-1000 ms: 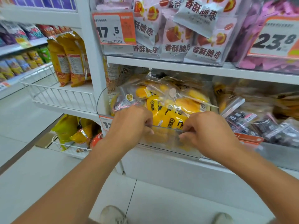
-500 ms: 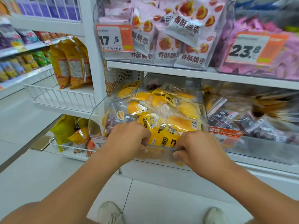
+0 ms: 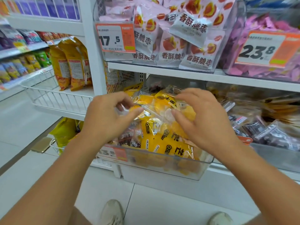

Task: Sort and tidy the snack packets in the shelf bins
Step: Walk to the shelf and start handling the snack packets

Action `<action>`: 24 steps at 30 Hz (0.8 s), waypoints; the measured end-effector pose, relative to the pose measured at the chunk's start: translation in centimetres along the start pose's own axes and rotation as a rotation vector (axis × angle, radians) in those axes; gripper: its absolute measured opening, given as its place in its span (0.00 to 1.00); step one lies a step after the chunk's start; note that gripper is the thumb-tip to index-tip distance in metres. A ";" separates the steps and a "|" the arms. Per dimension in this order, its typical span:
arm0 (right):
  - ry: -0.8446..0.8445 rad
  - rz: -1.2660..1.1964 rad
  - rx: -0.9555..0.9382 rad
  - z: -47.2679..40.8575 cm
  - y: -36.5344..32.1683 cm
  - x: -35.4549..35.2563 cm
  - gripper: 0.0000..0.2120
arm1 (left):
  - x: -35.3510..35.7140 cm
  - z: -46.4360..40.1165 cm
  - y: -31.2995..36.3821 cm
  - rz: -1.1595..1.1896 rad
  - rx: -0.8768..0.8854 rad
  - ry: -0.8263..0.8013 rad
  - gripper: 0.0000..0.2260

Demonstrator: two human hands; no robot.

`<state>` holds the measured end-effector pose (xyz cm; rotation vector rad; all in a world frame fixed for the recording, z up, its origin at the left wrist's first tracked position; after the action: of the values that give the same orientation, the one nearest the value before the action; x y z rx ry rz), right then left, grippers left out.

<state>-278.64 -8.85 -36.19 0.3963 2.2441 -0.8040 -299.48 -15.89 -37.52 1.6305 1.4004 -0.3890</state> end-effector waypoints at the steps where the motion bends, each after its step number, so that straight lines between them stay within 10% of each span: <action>1: -0.072 0.032 0.073 -1.6 0.9 1.0 0.22 | -0.1 -0.6 -0.9 -0.038 -0.028 0.055 0.13; 5: -0.335 0.140 0.388 -5.5 6.2 4.9 0.29 | 6.0 -1.7 -0.3 -0.190 0.121 -0.239 0.34; 9: -0.473 0.175 0.617 -5.3 10.0 6.2 0.31 | 8.7 -1.8 1.9 -0.289 0.218 -0.333 0.32; 17: -0.205 0.291 0.221 -4.6 6.3 2.4 0.07 | 8.3 -2.1 3.6 -0.289 0.208 -0.275 0.33; 21: -0.255 0.069 0.174 -1.6 6.3 0.9 0.16 | 8.0 -1.7 3.4 -0.149 0.152 -0.263 0.29; 24: -0.504 -0.119 0.182 1.2 6.1 2.3 0.40 | 7.9 -1.4 3.5 -0.005 0.047 -0.214 0.25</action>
<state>-276.63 -4.89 -41.09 0.1218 1.7426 -1.0446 -294.37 -9.69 -41.03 1.5730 1.2427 -0.5859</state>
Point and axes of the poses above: each hand's wrist, its own z-axis away from the middle knuckle, its own x-axis out of the palm, y = z × x, the point moved 9 cm from there along -z, towards the middle knuckle, and after that the axes turned 12 degrees about -z, right-handed, at the moved point
